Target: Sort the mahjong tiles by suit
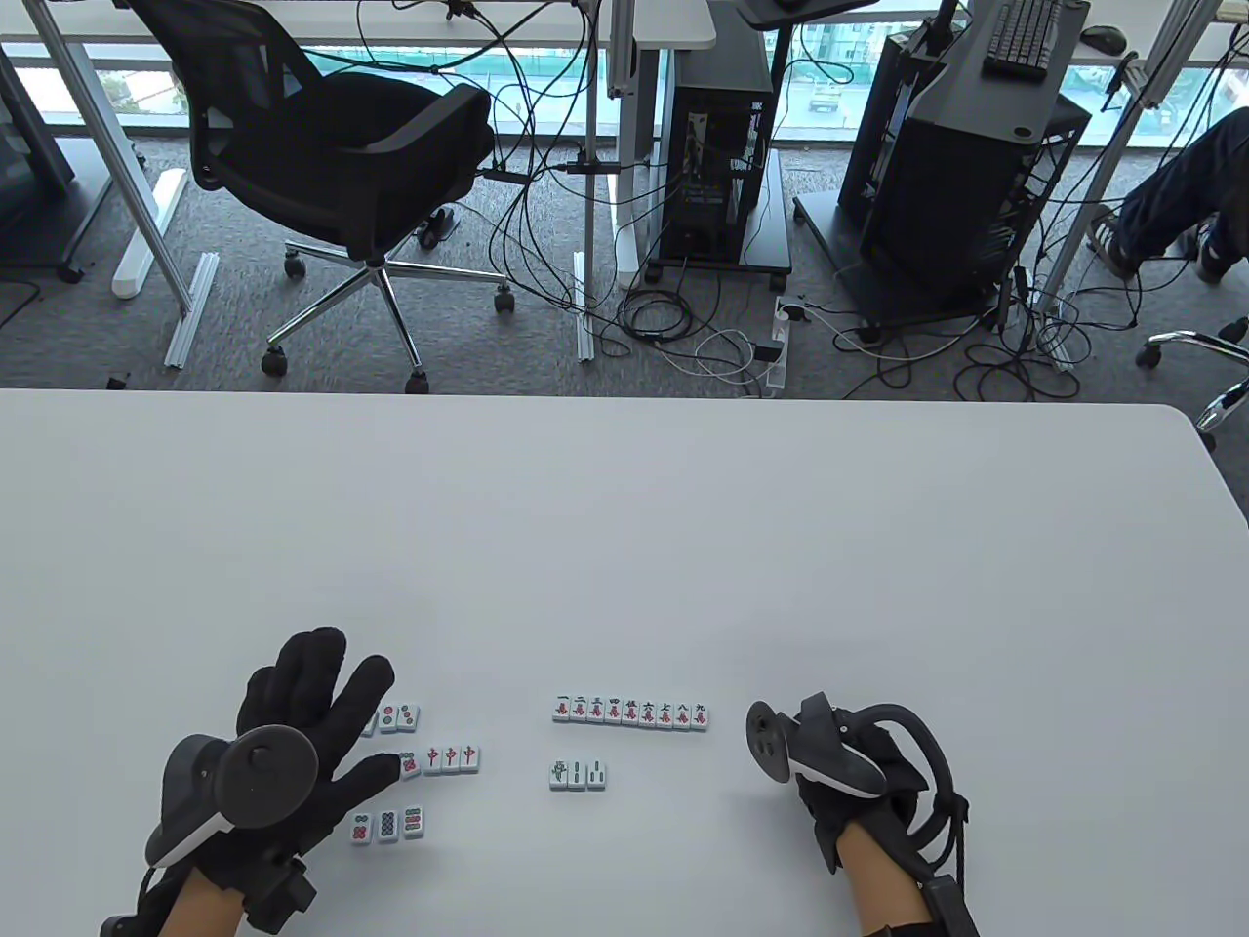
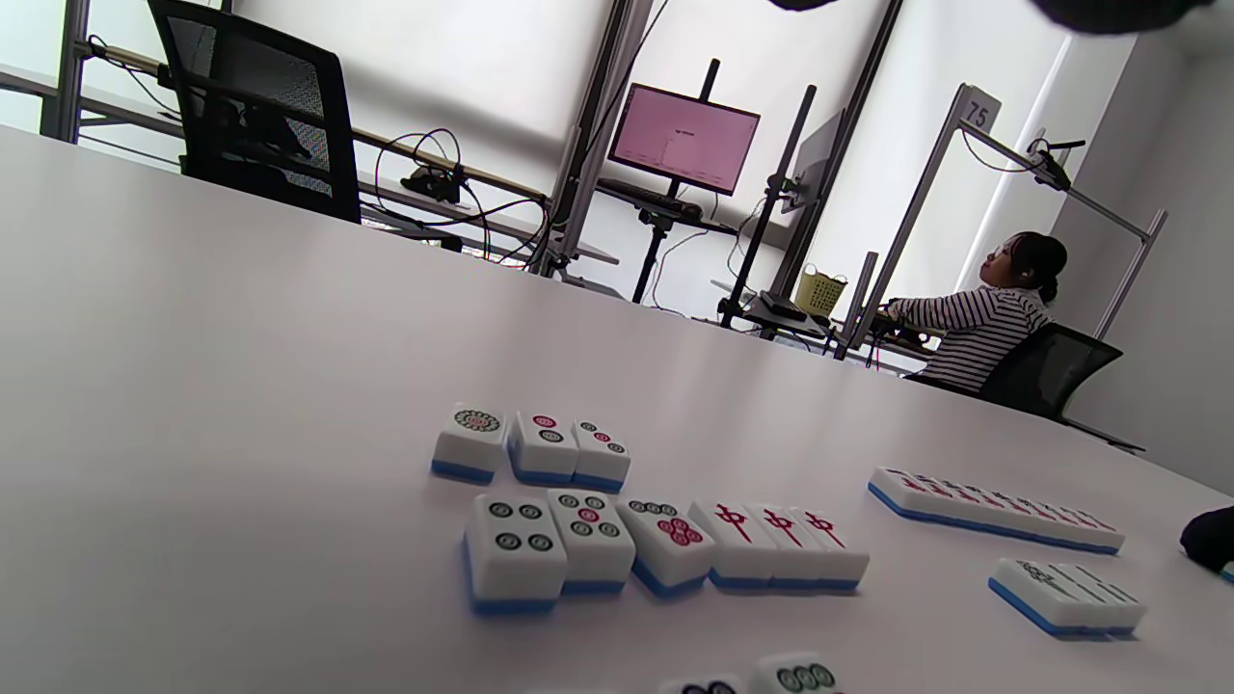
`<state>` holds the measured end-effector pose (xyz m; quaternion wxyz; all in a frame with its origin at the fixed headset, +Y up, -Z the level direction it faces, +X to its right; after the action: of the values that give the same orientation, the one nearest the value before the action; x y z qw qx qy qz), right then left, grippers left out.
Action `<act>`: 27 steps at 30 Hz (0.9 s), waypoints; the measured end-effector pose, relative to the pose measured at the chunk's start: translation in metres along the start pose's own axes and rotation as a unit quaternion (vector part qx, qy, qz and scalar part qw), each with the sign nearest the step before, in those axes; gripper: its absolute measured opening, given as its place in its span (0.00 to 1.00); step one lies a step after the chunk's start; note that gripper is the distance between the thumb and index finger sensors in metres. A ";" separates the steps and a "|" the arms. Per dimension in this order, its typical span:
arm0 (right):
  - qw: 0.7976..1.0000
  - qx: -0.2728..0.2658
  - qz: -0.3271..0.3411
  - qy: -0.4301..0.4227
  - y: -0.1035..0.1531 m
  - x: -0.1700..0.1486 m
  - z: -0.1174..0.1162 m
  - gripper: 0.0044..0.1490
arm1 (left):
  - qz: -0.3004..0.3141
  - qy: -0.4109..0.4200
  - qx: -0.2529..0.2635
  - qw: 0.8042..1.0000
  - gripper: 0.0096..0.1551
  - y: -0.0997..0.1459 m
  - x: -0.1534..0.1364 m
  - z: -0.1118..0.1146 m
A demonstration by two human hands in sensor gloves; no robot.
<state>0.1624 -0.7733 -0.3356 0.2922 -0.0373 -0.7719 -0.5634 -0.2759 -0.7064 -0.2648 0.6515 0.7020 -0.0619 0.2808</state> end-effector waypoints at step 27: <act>0.977 -0.093 0.175 -0.073 -0.035 0.151 0.066 0.38 | 0.008 0.006 0.012 1.000 0.50 0.001 0.001 -0.003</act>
<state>-0.0033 -0.7685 -0.3035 0.3242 -0.2398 -0.7172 -0.5684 -0.2765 -0.7030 -0.2634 0.6411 0.7078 -0.0598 0.2906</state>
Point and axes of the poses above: the tracker on the back of each hand, its own x axis roughly to the thumb side, its own y axis roughly from the fingertips to the wrist, z = x × y, the point moved 4 cm from there along -y, roughly from the wrist to the fingertips, and after that the axes turned 15 degrees about z, right-handed, at the moved point
